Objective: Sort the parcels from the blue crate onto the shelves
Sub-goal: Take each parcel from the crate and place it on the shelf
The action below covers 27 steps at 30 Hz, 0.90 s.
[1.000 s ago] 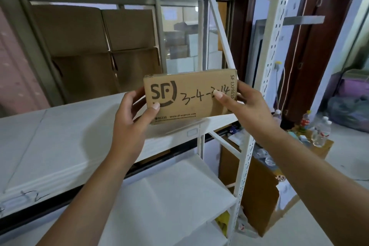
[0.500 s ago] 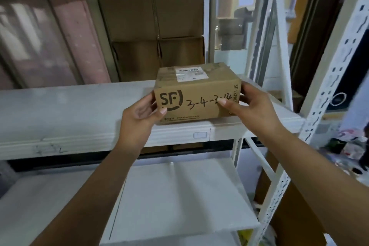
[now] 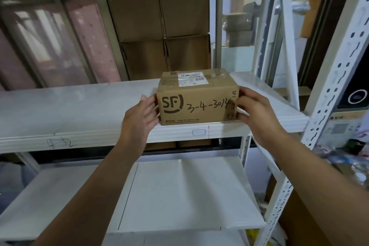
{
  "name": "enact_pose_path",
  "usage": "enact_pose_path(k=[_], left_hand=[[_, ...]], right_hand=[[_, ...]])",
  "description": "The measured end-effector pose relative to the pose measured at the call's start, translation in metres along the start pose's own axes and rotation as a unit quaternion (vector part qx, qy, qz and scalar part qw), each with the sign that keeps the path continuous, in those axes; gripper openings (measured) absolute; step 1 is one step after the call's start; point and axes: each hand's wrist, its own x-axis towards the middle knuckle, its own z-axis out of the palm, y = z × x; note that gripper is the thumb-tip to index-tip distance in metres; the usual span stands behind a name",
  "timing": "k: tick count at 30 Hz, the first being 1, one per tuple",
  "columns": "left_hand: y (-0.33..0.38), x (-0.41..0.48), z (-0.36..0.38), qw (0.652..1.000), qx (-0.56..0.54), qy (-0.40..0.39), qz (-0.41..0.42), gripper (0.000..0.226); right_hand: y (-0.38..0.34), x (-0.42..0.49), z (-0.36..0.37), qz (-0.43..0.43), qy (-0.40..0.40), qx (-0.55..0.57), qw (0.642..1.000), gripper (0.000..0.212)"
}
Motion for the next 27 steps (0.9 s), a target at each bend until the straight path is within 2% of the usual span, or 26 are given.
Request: enact_pose_path(k=[3, 11, 20, 27], left_hand=[[0.0, 0.001, -0.001, 0.999, -0.033, 0.001, -0.021, 0.059], [-0.001, 0.003, -0.006, 0.997, -0.065, -0.002, -0.029, 0.068], [-0.006, 0.004, -0.012, 0.996, -0.091, -0.015, -0.014, 0.059], [-0.007, 0.002, -0.011, 0.997, -0.08, -0.016, -0.009, 0.057]], right_hand=[[-0.001, 0.003, 0.003, 0.034, 0.013, 0.028, 0.999, 0.034], [-0.006, -0.008, 0.012, 0.035, 0.029, 0.035, 0.998, 0.039], [-0.007, -0.011, 0.017, 0.037, 0.032, 0.049, 0.998, 0.056], [-0.011, -0.014, 0.02, 0.036, 0.03, 0.037, 0.998, 0.047]])
